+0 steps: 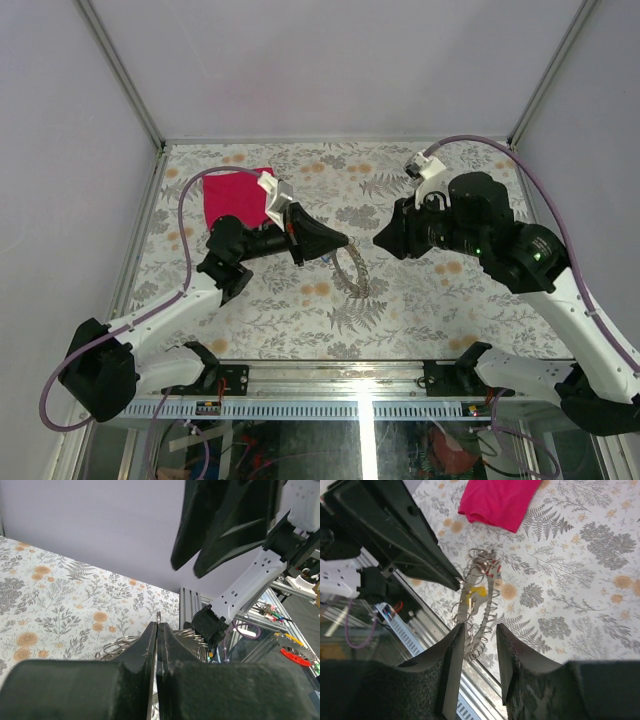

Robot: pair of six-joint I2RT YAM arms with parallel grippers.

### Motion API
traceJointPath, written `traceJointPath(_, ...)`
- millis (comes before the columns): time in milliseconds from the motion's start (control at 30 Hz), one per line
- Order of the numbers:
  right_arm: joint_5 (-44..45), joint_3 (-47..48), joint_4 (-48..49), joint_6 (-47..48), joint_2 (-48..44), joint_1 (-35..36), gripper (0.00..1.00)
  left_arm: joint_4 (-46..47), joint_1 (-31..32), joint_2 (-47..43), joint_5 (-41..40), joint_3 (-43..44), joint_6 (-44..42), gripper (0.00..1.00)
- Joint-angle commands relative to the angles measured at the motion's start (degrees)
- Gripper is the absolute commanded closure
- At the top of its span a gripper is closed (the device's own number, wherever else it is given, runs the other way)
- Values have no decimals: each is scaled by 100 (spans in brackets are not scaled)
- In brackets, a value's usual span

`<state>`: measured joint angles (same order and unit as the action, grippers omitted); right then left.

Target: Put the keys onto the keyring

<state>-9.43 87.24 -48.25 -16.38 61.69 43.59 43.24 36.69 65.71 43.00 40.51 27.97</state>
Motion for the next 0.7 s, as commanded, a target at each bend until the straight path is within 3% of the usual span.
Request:
traceJointPath(0,-937,-678,1546,-700,-332,-363,62,1216,-63,-172,-56,2,480,100)
traceJointPath(367,-1784,-1746,2907,-848,-643,-572,56,1419,-92,-236,129,79,666,100)
traceJointPath(533,-1903,-1853,3068,-922,-688,-589,63,1364,-92,-269,118,79,632,100)
traceJointPath(667,-2023,-1909,3134,-1013,-689,-598,77,1364,-100,-272,100,63,631,100)
